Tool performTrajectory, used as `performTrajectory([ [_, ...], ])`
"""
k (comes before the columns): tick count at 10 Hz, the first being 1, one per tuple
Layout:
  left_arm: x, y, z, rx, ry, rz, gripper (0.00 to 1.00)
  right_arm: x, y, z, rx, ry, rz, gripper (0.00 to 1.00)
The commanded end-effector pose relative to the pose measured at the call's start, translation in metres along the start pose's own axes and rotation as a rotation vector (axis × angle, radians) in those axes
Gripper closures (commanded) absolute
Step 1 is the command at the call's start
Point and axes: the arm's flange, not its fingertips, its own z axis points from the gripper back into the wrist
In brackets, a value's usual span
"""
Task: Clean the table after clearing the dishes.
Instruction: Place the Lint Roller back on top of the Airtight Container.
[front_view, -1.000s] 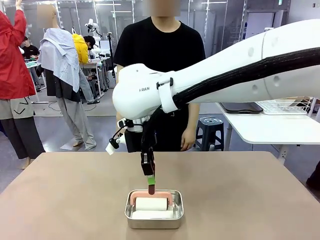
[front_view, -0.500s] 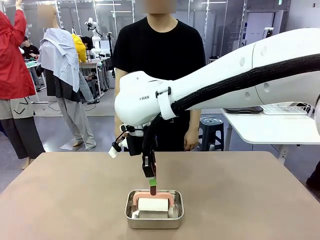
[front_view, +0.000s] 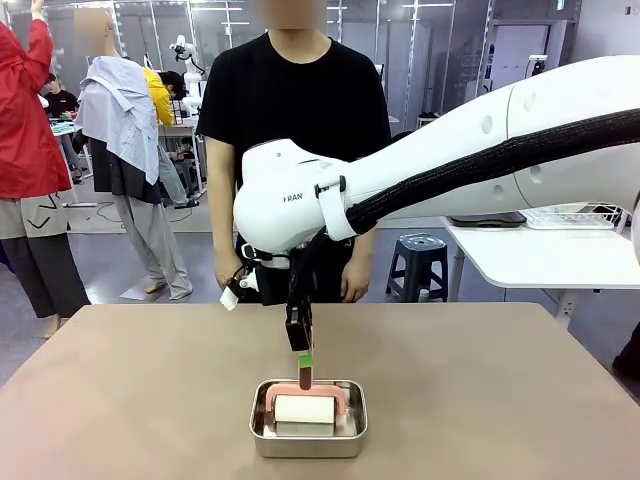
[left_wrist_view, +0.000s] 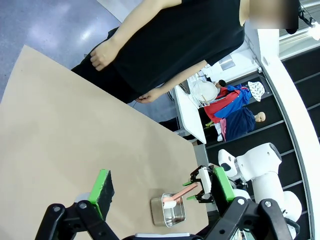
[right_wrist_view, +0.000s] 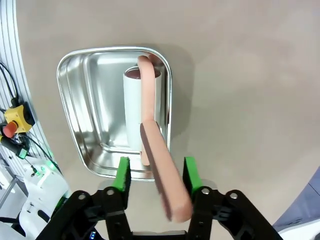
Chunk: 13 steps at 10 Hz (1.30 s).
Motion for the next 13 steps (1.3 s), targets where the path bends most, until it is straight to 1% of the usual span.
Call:
performTrajectory([
  [1,0.001,-0.002,0.004,0.002,0.013,0.011,0.0,-0.011,0.009,0.0,-0.044,-0.003,-0.028,0.0],
  [6,0.001,-0.002,0.004,0.002,0.013,0.011,0.0,-0.018,0.004,0.002,-0.04,-0.015,-0.03,0.0],
  [7,0.001,-0.002,0.004,0.002,0.013,0.011,0.0,-0.009,-0.003,0.012,-0.021,-0.012,-0.015,0.0],
  [13,0.001,-0.002,0.004,0.002,0.013,0.011,0.0,-0.009,-0.003,0.012,-0.021,-0.012,-0.015,0.0],
])
